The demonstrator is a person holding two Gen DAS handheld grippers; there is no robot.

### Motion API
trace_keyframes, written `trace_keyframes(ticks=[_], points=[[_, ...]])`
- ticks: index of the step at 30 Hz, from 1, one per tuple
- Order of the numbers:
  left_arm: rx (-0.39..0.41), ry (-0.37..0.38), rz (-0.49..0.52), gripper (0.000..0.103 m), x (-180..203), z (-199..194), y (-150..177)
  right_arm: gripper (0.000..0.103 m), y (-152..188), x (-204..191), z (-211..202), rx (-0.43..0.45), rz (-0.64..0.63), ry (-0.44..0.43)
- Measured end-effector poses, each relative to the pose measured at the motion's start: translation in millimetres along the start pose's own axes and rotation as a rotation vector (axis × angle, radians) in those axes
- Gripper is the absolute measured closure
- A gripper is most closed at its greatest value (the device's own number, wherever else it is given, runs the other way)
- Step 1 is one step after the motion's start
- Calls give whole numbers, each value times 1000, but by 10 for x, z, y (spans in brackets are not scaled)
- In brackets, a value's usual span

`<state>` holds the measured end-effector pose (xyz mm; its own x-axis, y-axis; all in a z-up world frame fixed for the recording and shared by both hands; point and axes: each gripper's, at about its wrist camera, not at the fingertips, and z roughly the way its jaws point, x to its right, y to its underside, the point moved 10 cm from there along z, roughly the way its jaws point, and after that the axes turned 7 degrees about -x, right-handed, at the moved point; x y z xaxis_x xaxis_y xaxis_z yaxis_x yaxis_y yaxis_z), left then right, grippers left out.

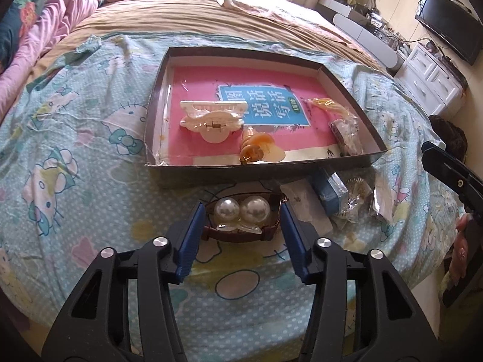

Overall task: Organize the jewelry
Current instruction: 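Lower the left tool onto the brown pearl hair clip and close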

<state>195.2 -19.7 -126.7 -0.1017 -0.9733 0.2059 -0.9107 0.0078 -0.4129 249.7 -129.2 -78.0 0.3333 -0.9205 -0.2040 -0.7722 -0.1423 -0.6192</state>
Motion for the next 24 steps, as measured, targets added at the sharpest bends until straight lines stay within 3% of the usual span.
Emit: trace_keyframes(ticks=[13, 20, 24], points=[[-78, 7, 18, 67, 13, 240, 8, 13, 108, -11, 284, -68, 0, -22], [-64, 32, 14, 67, -2, 223, 22, 13, 208, -123, 541, -153, -13, -67], [-47, 50, -6, 67, -15, 123, 37, 21, 241, -243, 682, -203, -28, -113]])
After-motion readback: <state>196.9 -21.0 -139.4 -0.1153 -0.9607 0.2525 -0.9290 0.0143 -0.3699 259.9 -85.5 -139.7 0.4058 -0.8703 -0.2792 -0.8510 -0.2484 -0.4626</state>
